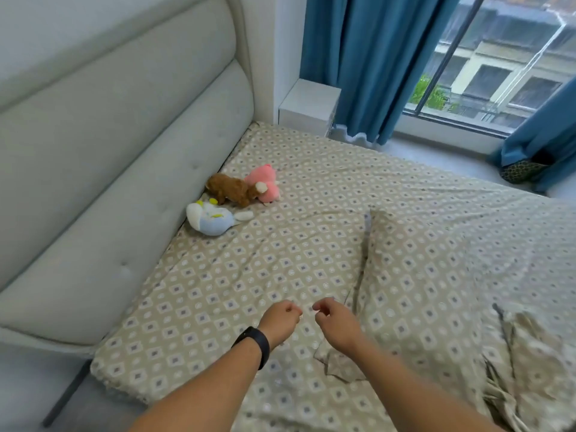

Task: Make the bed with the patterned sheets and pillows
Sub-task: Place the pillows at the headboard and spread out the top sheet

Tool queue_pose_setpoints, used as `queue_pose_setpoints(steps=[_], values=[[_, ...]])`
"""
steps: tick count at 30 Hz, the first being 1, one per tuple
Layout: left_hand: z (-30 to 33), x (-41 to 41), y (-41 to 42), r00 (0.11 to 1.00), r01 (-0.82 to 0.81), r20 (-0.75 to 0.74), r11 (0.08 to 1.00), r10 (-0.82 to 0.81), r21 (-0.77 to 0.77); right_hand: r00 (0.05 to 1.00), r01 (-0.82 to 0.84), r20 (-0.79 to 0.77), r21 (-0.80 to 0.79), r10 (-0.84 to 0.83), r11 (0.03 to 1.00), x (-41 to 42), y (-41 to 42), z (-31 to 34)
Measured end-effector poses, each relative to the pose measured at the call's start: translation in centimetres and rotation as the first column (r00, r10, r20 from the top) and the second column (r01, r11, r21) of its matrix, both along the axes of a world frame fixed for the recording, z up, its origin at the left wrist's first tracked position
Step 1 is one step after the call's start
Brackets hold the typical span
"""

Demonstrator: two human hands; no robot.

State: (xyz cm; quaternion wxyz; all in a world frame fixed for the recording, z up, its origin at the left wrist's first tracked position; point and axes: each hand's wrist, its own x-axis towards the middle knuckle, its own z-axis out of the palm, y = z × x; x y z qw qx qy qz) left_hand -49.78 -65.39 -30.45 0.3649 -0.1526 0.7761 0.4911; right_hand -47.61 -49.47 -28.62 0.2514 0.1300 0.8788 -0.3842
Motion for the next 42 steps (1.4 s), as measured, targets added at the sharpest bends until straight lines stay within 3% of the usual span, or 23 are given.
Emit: queue_pose_setpoints(steps=[4, 12, 20, 25, 31, 37, 42], values=[[4.3, 3.0, 7.1, 0.993, 0.104, -0.059, 0.994, -0.105, -0.034, 0.995, 0.044, -0.081, -0.067, -0.05, 0.997, 3.8, 7.1, 3.3], [5.1, 8.3, 16.1, 0.962, 0.274, 0.036, 0.956, -0.271, -0.107, 0.979, 0.196, -0.048, -0.067, -0.2, 0.978, 9.8, 18.7, 4.4], [4.8, 10.1, 22.0, 0.885, 0.463, 0.033, 0.873, -0.464, -0.15, 0.903, 0.408, 0.115, 0.08, -0.415, 0.91, 15.7, 28.3, -0.8], [4.7, 8.7, 25.6, 0.861, 0.5, -0.005, 0.847, -0.509, -0.18, 0.904, 0.289, 0.264, 0.201, -0.336, 0.936, 17.1, 33.4, -4.9], [2.1, 10.2, 28.8, 0.874, 0.482, -0.002, 0.867, -0.487, -0.128, 0.898, 0.328, 0.231, 0.22, -0.375, 0.919, 14.4, 38.1, -9.0], [-2.0, 11.2, 28.5, 0.897, 0.441, 0.093, 0.875, -0.431, -0.2, 0.771, 0.552, 0.293, 0.136, -0.566, 0.823, 11.6, 40.2, -13.6], [-3.9, 9.8, 28.7, 0.908, 0.418, 0.115, 0.88, -0.402, -0.226, 0.554, 0.802, 0.457, -0.07, -0.696, 0.593, 9.2, 40.3, -19.2]])
